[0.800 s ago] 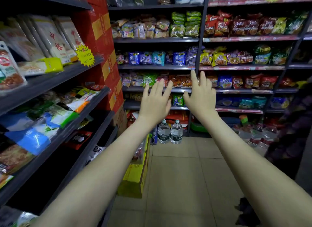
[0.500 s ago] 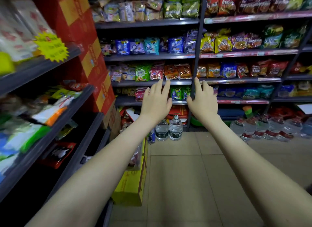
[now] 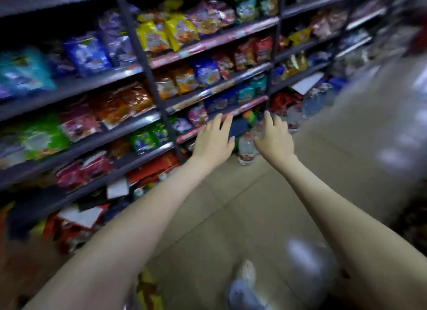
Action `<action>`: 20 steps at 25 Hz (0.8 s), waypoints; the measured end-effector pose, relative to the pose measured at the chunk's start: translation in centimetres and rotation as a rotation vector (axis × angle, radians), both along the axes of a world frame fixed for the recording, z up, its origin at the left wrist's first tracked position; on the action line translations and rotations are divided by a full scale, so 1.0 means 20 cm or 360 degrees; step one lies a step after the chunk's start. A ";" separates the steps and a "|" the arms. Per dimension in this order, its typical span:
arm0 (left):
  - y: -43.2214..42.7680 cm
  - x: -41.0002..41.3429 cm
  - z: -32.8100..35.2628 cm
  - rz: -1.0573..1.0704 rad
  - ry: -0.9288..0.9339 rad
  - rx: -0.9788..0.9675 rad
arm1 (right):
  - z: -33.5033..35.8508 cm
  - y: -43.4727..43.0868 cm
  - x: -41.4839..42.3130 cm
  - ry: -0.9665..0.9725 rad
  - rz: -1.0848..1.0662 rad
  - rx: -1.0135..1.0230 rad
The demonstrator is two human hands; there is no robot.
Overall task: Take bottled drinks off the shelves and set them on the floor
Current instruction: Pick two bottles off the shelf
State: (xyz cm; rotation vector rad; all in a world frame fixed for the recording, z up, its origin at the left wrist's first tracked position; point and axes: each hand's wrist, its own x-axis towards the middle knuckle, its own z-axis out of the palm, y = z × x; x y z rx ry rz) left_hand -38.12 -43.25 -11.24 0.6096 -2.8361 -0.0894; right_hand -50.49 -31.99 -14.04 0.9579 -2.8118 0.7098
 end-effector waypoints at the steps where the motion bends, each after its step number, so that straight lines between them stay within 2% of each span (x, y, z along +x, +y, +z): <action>1: -0.04 -0.22 -0.02 -0.0087 0.0018 0.0024 | -0.02 -0.02 -0.19 -0.0012 -0.0116 0.0009; 10: -0.07 -2.02 0.07 -0.0874 0.0144 0.0060 | 0.07 0.12 -1.59 0.0041 -0.0946 0.0023; 20: 0.34 -3.84 0.25 -0.1782 0.0349 0.0063 | 0.33 0.59 -2.90 0.0369 -0.1878 0.0150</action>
